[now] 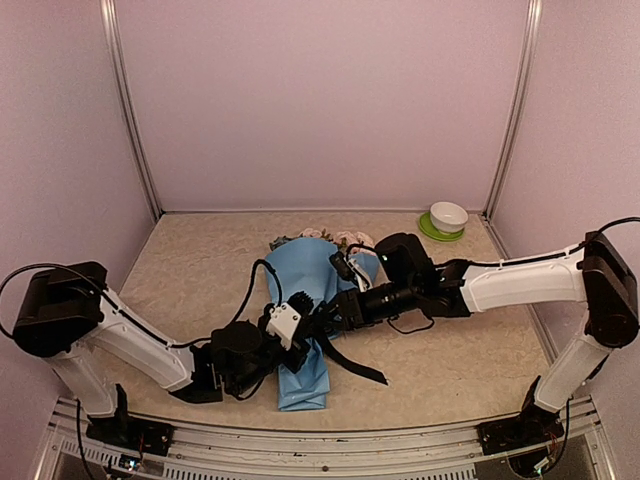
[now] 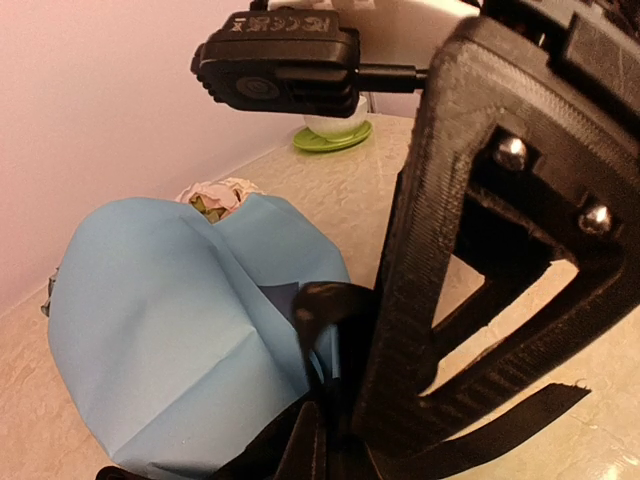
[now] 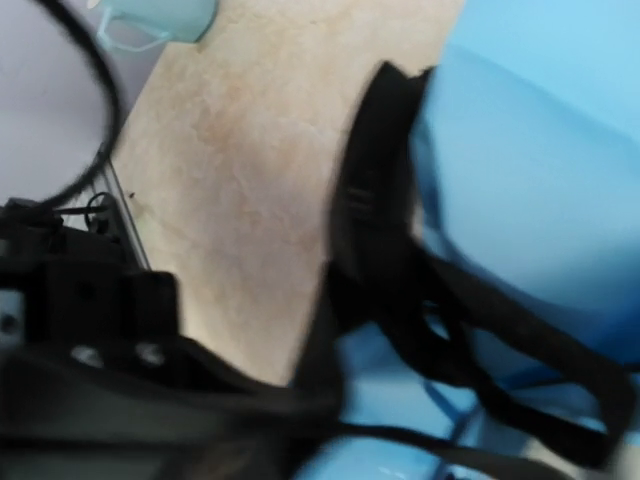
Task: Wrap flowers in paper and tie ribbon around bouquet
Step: Tie the half-tied ribbon around the folded bouquet.
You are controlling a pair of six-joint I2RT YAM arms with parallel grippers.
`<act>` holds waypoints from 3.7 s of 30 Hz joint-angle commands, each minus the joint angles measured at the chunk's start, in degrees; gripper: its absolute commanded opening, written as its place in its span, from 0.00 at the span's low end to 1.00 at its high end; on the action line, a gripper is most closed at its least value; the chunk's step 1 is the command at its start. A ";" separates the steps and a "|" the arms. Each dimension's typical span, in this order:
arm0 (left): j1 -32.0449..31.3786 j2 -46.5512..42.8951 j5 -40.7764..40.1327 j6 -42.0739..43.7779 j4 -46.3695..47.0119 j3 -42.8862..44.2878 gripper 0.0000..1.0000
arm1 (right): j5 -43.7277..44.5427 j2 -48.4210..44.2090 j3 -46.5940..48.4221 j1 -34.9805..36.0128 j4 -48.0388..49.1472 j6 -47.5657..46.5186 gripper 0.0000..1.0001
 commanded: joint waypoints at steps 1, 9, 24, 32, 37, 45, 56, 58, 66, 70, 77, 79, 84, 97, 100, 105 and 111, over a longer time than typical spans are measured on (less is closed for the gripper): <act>1.57 -5.97 5.17 -6.30 -10.17 0.32 0.00 | -1.50 -3.39 2.36 -4.76 -7.55 -7.86 0.50; 3.08 -9.40 12.94 -14.84 -27.45 2.99 0.00 | -0.24 4.19 6.16 -5.89 -11.35 -18.42 0.37; 6.41 -6.19 19.91 -21.38 -43.14 9.86 0.00 | -4.91 13.42 10.43 -5.55 -9.36 -23.06 0.35; 7.17 -4.94 23.60 -24.00 -49.05 12.84 0.00 | -5.02 13.95 9.99 -5.41 -8.01 -22.22 0.18; 7.23 -4.96 23.95 -24.67 -52.27 14.67 0.00 | -4.21 14.93 10.76 -5.45 -8.78 -22.37 0.19; 8.88 -4.07 25.97 -28.37 -58.55 17.80 0.00 | -5.04 15.75 11.11 -5.15 -8.26 -22.47 0.03; 10.64 -2.31 28.09 -29.23 -61.04 19.04 0.00 | -4.74 11.61 9.85 -4.70 -7.72 -21.17 0.00; 11.33 -1.79 28.36 -29.48 -61.10 19.17 0.00 | -4.73 10.77 9.16 -4.26 -7.56 -20.97 0.00; 12.44 -0.89 27.97 -30.03 -61.39 19.92 0.00 | -5.79 8.25 7.35 -2.87 -7.39 -20.17 0.00; 12.66 -1.82 26.95 -30.16 -60.05 19.69 0.00 | -8.88 8.57 6.36 -2.22 -7.25 -19.85 0.00; 12.66 -3.67 28.60 -29.15 -57.02 19.25 0.00 | -12.36 8.19 5.93 -2.71 -4.42 -17.78 0.18; 12.79 -3.75 28.06 -28.99 -57.76 19.19 0.01 | -12.97 7.54 5.67 -3.14 -3.53 -17.62 0.23; 13.35 -2.24 28.27 -28.89 -58.54 19.66 0.04 | -11.82 7.94 7.59 -4.01 -7.72 -20.22 0.33; 13.80 -0.09 28.88 -28.70 -59.01 19.62 0.06 | -3.00 9.44 14.38 -9.54 -16.66 -26.29 0.43; 13.85 0.07 29.15 -28.67 -59.07 19.79 0.06 | -2.38 13.60 17.33 -9.71 -18.98 -28.28 0.29; 13.85 -0.41 29.32 -28.81 -58.95 19.64 0.06 | -8.76 17.98 18.38 -8.60 -18.49 -29.75 0.22; 13.83 -0.90 29.16 -28.63 -58.51 19.45 0.07 | -12.09 18.68 17.29 -7.04 -16.79 -30.44 0.17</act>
